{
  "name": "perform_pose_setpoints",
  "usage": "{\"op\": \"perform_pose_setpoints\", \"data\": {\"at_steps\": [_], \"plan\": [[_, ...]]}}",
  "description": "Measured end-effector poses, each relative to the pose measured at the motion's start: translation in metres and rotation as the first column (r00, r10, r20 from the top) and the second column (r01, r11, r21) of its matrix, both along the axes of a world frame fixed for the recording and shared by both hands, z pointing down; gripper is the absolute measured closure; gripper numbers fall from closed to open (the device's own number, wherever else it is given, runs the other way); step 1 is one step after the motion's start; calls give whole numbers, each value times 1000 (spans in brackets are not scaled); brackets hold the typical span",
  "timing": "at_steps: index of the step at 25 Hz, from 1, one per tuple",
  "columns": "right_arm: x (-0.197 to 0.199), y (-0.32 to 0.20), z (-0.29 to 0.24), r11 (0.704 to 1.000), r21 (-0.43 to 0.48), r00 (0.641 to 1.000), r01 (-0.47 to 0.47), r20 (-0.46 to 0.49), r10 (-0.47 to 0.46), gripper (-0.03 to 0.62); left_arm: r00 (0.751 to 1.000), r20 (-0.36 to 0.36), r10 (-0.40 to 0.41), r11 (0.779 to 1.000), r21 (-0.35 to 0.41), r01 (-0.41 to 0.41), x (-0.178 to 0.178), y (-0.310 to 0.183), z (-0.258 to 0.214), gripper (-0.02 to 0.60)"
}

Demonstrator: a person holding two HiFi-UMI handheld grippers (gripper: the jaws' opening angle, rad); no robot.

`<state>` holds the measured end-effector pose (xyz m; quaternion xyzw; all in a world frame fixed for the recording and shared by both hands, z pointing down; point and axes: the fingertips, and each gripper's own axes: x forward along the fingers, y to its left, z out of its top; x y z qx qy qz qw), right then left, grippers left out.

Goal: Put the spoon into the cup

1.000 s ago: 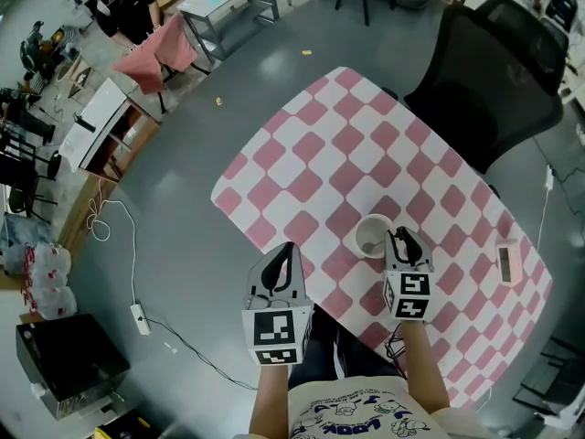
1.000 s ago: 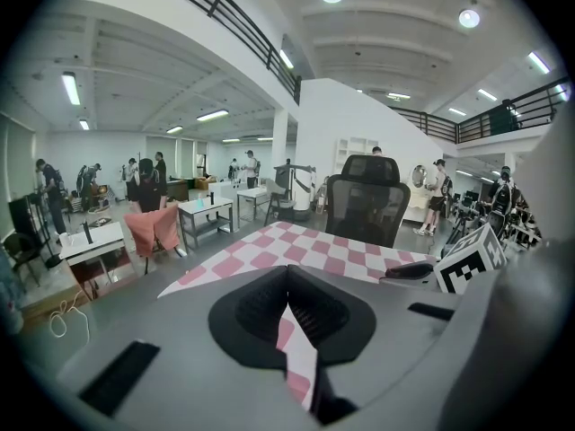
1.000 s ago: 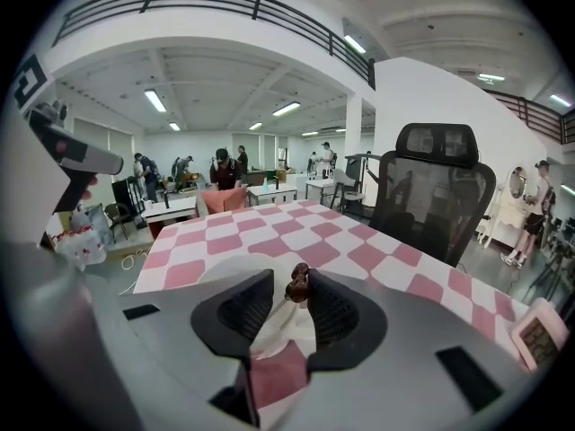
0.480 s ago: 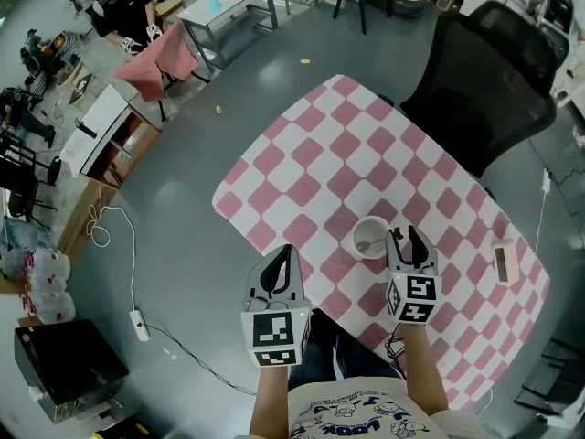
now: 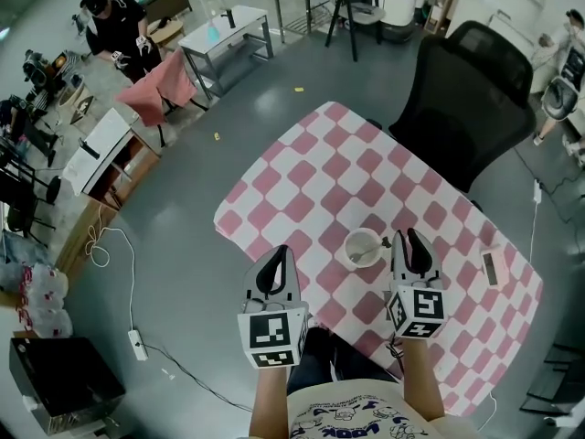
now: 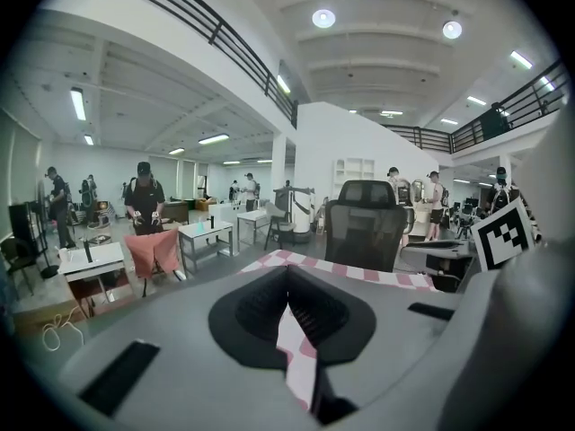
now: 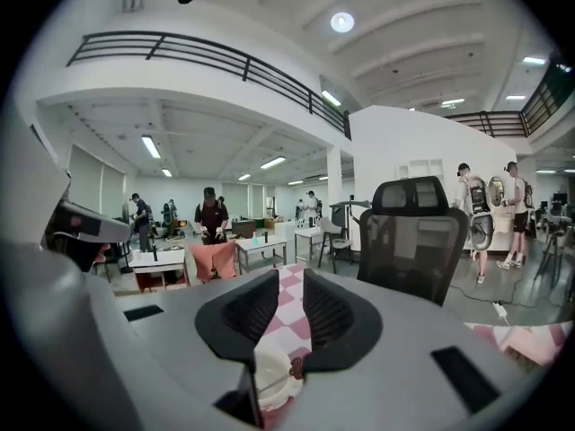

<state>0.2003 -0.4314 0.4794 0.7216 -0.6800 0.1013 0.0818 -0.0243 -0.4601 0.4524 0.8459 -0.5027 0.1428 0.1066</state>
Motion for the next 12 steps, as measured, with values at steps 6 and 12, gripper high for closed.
{"op": "perform_pose_setpoints", "data": {"at_steps": [6,12], "plan": [[-6,17,-45,997,83,1000,10,1,-10,531,1000,-26,2,998,59,-1,3,10,-32,568],[-8,30,-76,990,143,1000,14,-16,-12,568,999,-45,15,993,116,-10,7,21,-60,568]]}}
